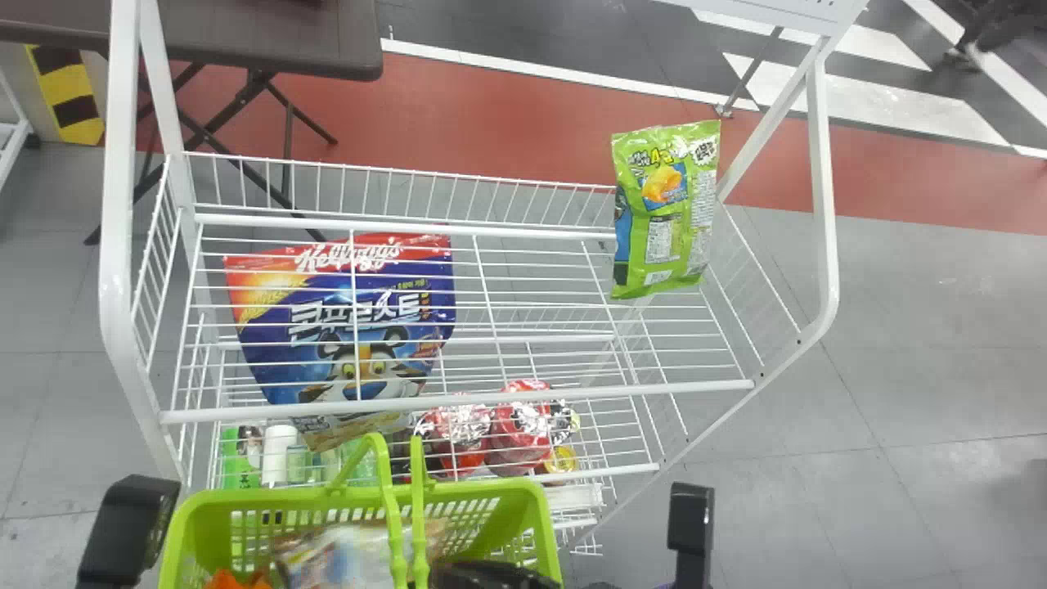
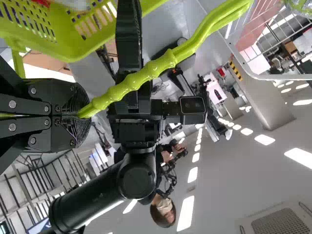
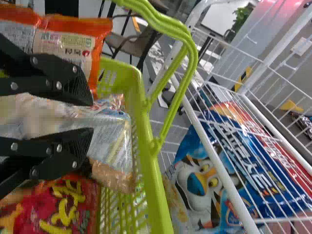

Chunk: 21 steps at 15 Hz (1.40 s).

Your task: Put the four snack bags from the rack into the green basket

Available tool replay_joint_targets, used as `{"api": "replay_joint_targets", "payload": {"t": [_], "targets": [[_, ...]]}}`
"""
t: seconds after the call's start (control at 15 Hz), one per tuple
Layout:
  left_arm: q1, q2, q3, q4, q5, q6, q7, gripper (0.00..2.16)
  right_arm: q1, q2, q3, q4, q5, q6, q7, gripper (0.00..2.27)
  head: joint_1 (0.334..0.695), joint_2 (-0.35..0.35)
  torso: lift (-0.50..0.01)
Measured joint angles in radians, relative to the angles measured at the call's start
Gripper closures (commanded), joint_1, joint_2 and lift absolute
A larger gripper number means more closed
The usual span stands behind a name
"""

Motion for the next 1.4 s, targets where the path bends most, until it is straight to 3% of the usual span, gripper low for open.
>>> {"api": "replay_joint_targets", "payload": {"t": [0.27, 0.47, 0.67, 0.8, 0.93, 1.4], "targets": [[-0.001, 0.000, 0.000, 0.001, 0.000, 0.000, 0.003, 2.06, -0.027, 0.000, -0.107, -0.003, -0.041, -0.031, -0.012, 0.06, 0.695, -0.350, -0.006], [-0.001, -0.001, -0.004, 0.004, -0.001, 0.000, 0.006, 2.06, -0.115, 0.000, -0.164, 0.024, -0.054, -0.294, -0.121, 0.07, 0.695, -0.350, -0.006], [0.002, -0.001, -0.007, 0.008, -0.002, -0.002, 0.009, 2.06, -0.307, 0.000, -0.152, 0.136, 0.085, -0.621, -0.238, 0.07, 0.695, -0.350, -0.006], [0.007, 0.000, -0.004, 0.012, -0.001, -0.008, 0.006, 2.06, -0.461, 0.000, -0.135, 0.232, 0.234, -0.677, -0.337, 0.07, 0.695, -0.350, -0.006], [0.009, 0.001, 0.004, 0.015, 0.000, -0.009, 0.002, 2.06, -0.584, 0.000, -0.122, 0.332, 0.353, -0.695, -0.378, 0.07, 0.695, -0.350, -0.006], [-0.045, 0.004, -0.001, 0.043, 0.001, -0.002, -0.008, 2.06, -0.781, -0.026, -0.172, 0.563, 0.450, -0.652, -0.459, 0.08, 0.695, -0.350, -0.006]]}}
